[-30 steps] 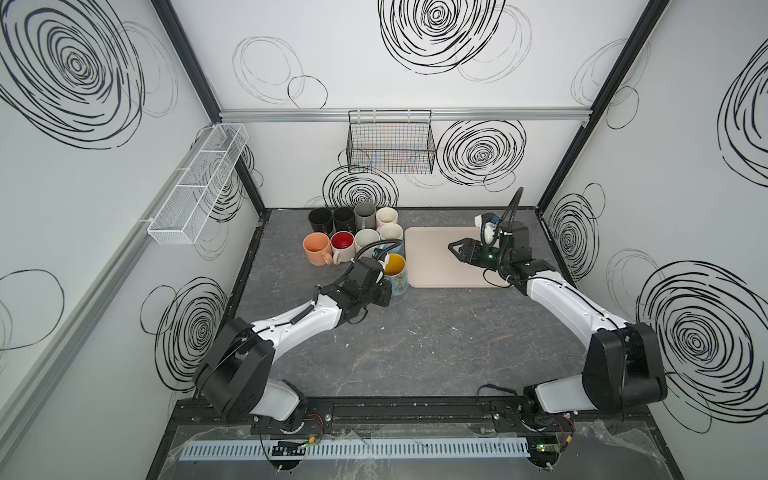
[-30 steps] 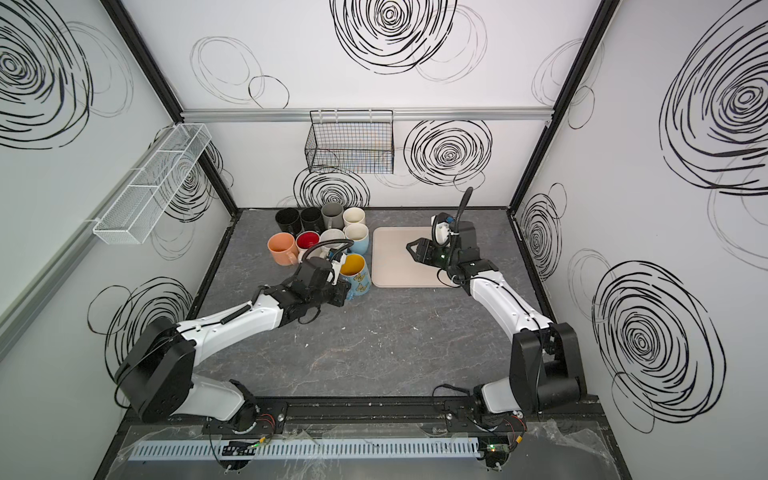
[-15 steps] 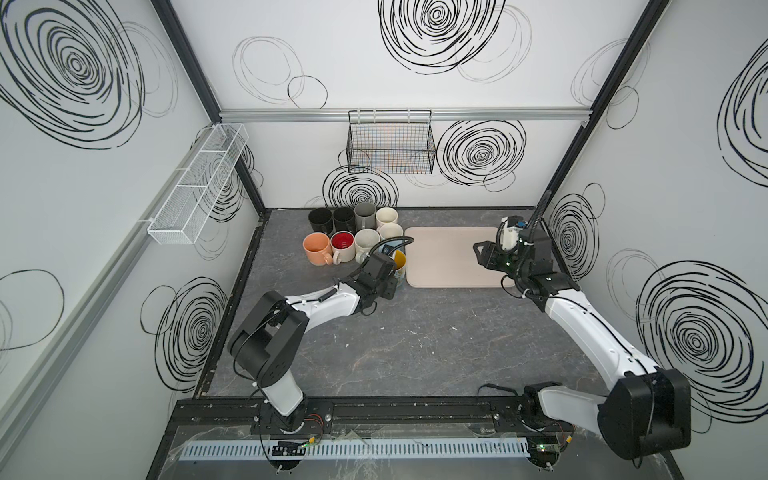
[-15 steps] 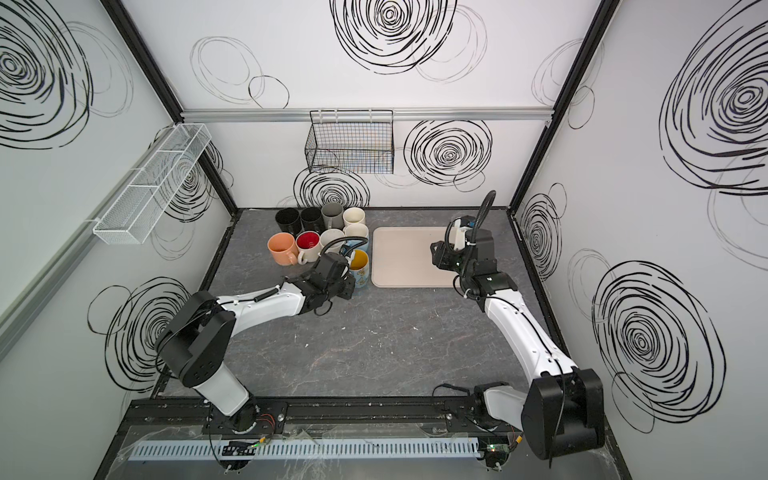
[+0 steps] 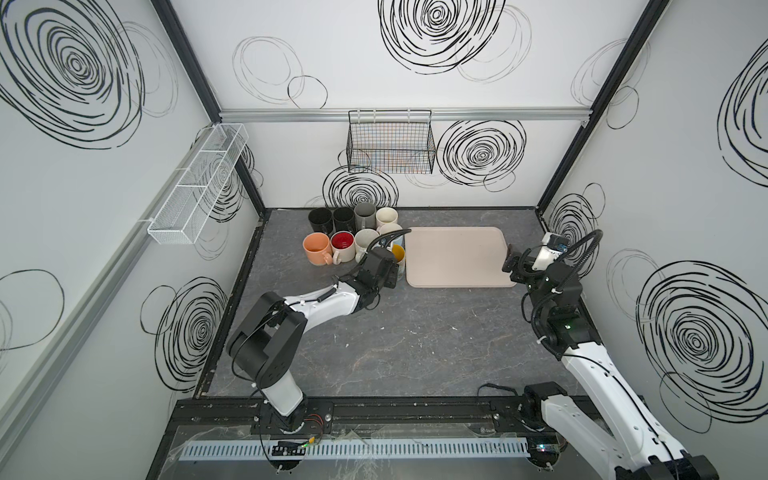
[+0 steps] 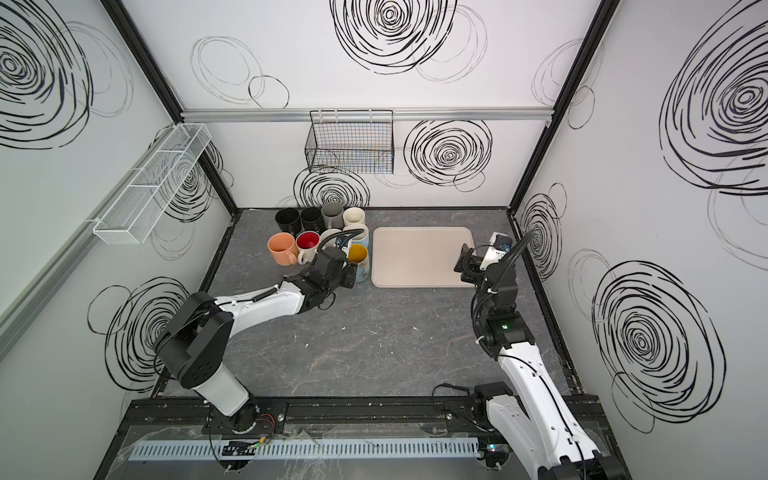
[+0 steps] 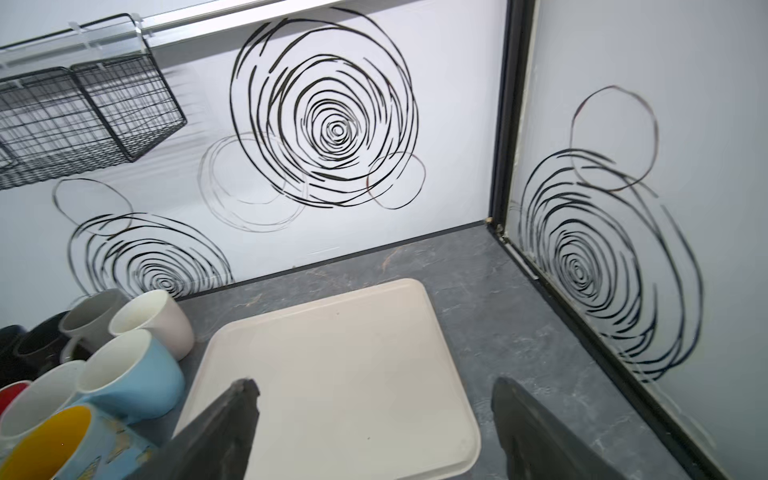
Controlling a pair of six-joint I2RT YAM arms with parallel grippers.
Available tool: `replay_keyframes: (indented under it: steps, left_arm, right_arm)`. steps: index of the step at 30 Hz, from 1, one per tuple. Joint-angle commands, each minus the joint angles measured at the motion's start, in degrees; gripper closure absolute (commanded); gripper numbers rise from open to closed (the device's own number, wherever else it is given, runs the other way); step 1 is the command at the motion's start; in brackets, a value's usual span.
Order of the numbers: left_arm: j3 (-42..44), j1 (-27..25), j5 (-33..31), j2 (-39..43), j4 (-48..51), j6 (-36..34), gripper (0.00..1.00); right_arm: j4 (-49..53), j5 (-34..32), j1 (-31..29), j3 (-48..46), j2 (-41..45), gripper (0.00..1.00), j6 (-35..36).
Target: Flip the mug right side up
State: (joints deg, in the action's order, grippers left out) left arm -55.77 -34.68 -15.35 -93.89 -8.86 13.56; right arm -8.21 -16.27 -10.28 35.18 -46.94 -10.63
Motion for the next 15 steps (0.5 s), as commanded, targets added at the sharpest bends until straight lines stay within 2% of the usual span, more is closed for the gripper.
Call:
replay_keyframes:
  steps: [1,3,6,10,15]
  left_arm:
    - [0.47,0.02,-1.62,6.75,-1.66,-0.63,0.43]
    - [0.36,0.82,-2.33,10.30,0.34,-1.68,0.40]
    - [0.17,2.81,-3.92,15.73,3.41,-4.59,0.34]
    - [2.95,7.96,-3.06,23.89,2.70,-7.64,0.23]
    - [13.68,19.26,4.61,33.77,-5.77,-6.16,0.11]
  right_arm:
    - [-3.92,-6.15,0.82,0.38,0.18,0.01,3.07]
    - [-4.69,-11.07,1.80,0.48,0.33,0.00,4.22]
    - [-6.99,-13.51,4.26,0.71,1.69,0.00,7.66]
    - [-8.66,-10.37,7.34,0.53,3.58,0.00,9.39]
    - [-13.24,-6.02,10.84,-6.54,1.82,0.00,8.80]
